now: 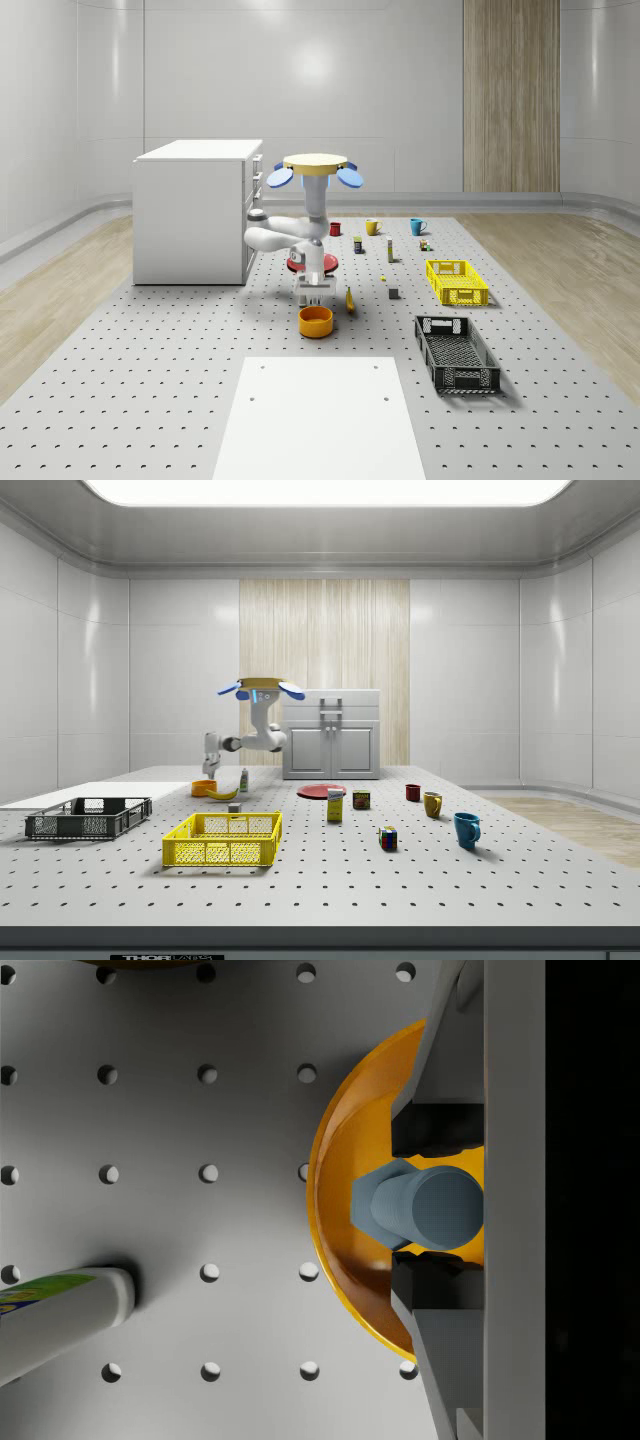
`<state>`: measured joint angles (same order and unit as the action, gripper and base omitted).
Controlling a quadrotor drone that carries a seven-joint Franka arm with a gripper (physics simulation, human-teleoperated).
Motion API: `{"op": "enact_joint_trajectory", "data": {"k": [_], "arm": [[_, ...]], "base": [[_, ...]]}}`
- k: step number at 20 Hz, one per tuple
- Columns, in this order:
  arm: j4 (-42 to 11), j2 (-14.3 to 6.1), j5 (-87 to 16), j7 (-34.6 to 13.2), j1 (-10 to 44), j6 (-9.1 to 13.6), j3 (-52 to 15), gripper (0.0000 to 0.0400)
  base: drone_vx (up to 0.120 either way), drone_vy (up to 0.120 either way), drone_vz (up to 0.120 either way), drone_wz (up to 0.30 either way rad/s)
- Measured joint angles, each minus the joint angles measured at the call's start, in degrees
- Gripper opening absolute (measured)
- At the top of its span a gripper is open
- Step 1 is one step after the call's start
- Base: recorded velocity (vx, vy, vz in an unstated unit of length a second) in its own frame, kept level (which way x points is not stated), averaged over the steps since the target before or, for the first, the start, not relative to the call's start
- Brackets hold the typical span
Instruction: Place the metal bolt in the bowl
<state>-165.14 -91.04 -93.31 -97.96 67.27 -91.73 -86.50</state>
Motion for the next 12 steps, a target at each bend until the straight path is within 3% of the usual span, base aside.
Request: {"op": "enact_joint_trajectory", "data": {"k": [4,6,9,12], "arm": [[0.0,-0.1,0.04,-0.01,0.01,-0.09,-0.01,0.0138],[0.0,-0.14,0.05,0.0,0.01,-0.13,-0.02,0.0138],[0.01,-0.21,0.18,0.18,0.0,-0.27,-0.02,0.0265],[-0.02,-0.24,0.94,0.37,-0.05,-0.18,-0.71,0.0336]], "base": [[0.12,0.0,-0.11,0.0],[0.02,0.0,0.0,0.0],[0.0,0.0,0.0,0.0],[0.0,0.0,0.0,0.0]]}}
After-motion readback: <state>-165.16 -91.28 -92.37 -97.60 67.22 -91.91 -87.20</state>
